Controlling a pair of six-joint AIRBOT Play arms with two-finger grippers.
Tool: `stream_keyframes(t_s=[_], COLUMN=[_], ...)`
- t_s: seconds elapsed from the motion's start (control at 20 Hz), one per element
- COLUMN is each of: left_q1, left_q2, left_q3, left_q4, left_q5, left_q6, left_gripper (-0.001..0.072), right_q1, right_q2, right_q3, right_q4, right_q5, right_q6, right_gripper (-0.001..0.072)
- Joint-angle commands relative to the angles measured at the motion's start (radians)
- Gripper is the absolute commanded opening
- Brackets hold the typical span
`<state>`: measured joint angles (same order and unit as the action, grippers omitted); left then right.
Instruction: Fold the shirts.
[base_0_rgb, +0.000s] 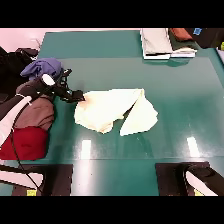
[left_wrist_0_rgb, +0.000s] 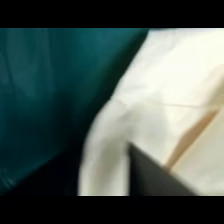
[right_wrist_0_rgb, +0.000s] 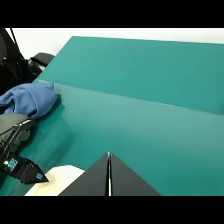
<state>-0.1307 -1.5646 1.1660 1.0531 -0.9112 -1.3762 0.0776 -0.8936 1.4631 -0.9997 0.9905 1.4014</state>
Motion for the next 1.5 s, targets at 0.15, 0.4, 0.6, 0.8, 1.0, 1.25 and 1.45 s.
stream_keyframes(t_s=[0.15, 0.4, 0.6, 0.8, 1.0, 1.25, 1.45], left_q1=[0.0, 0.0, 0.0, 0.0, 0.0, 0.0, 0.0], left_q2=[0.056, 0.115, 0.11, 0.11, 0.11, 0.169, 0.402], left_q3=[0.147, 0.234, 0.229, 0.229, 0.229, 0.281, 0.469], left_q4=[-0.005, 0.001, 0.002, 0.002, 0.002, 0.053, 0.149], left_q5=[-0.007, -0.007, -0.027, -0.025, -0.026, -0.05, -0.05], left_q6=[0.0, 0.024, 0.024, 0.023, 0.023, 0.023, 0.023], left_gripper=[0.0023, 0.0022, 0.0023, 0.0023, 0.0022, 0.0022, 0.0022], right_q1=[-0.048, -0.23, -0.253, -0.143, -0.031, -0.031, -0.125], right_q2=[-0.005, -0.039, -0.204, -0.367, -0.477, -0.412, -0.18], right_q3=[-0.094, -0.518, -0.682, -0.66, -0.564, -0.425, -0.178], right_q4=[-0.189, -0.169, -0.071, -0.019, -0.023, -0.078, -0.135], right_q5=[0.229, 0.247, 0.161, 0.105, 0.071, 0.051, 0.18], right_q6=[0.008, 0.008, -0.064, -0.09, -0.098, -0.13, -0.13], right_gripper=[0.0018, 0.0463, 0.045, 0.045, 0.0348, 0.0016, 0.0016])
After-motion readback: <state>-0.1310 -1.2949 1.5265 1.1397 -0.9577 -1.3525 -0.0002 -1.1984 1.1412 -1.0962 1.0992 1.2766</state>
